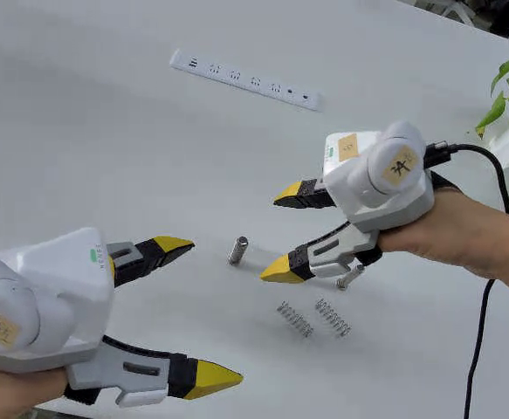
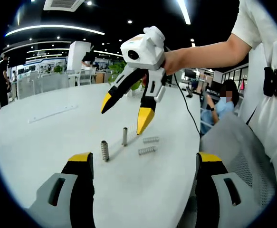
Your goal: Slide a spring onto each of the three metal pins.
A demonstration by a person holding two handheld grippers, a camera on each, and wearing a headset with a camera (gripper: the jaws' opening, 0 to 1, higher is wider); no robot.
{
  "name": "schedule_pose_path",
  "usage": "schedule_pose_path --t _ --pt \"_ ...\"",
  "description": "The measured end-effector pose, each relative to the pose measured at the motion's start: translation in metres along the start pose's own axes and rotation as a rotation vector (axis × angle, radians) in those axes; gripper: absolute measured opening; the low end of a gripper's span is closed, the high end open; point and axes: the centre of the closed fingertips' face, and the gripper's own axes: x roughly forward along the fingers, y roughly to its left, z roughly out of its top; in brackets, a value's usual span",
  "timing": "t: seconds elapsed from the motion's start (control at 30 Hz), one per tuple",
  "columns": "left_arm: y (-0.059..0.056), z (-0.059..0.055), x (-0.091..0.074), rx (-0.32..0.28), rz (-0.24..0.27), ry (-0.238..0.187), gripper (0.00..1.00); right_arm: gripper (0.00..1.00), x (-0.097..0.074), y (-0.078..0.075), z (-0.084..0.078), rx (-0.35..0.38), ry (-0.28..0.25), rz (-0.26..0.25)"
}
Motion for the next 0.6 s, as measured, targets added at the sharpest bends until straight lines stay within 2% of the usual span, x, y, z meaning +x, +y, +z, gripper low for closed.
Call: schedule_pose_path --t 0.17,0.3,0.4,0.5,0.57,0.6 --pt "0.0 0.0 0.0 0.015 -0.006 0.017 0.88 0.73 -0.018 0.005 -0.009 0.042 -0.066 -0.043" --pt "0.0 0.001 -0.001 0.031 -0.011 0.03 0.88 0.77 -0.031 0.009 -0.022 0.077 -0.097 -0.073" --pt "0.0 0.002 -0.001 0.044 -0.014 0.043 0.88 0.82 -0.04 0.015 -0.031 0.112 -0.126 -0.09" --pt "0.0 0.003 0.0 0.053 -0.019 0.052 0.87 0.88 -0.05 0.022 -0.039 0.153 -0.183 -0.114" --pt "-0.001 0.002 0.001 0.058 -0.025 0.059 0.87 0.91 -0.055 0.026 -0.045 0.165 -0.194 -0.123" --pt "-0.001 0.002 0.002 0.061 -0.03 0.067 0.87 0.92 -0.06 0.019 -0.055 0.178 -0.205 -0.132"
